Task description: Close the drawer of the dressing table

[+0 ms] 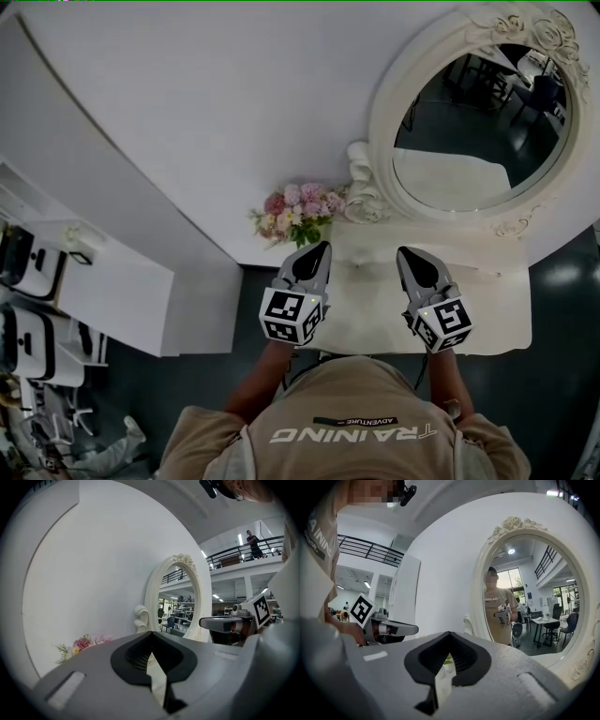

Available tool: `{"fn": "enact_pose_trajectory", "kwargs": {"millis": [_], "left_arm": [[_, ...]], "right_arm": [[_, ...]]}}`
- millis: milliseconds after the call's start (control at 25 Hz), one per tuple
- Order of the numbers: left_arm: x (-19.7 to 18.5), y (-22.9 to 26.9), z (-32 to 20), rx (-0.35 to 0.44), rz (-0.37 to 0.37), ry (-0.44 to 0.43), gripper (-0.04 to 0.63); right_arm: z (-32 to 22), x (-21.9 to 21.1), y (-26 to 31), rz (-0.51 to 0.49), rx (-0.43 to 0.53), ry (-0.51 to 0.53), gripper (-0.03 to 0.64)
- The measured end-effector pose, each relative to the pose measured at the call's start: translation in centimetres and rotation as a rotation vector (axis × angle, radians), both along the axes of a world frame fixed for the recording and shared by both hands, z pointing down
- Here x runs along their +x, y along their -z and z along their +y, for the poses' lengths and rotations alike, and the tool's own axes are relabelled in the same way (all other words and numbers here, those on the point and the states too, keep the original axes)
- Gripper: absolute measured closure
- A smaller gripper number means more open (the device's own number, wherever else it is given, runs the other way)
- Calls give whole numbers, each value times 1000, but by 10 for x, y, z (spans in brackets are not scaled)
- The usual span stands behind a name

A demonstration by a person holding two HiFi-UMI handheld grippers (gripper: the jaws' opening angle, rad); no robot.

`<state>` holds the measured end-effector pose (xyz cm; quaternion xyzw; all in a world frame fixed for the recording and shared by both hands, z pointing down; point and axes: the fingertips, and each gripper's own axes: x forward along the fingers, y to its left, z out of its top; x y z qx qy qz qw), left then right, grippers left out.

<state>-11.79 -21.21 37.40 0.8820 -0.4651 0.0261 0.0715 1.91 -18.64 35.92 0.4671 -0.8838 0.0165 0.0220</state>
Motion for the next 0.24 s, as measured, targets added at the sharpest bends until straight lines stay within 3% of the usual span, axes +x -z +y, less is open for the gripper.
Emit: {"fn": "enact_pose_trajectory", "kwargs": {"millis": [240], "left_arm": [[-2,6,2,11,3,-4,580]], "right_arm": [[1,-2,5,-12,5,-1,615]]}}
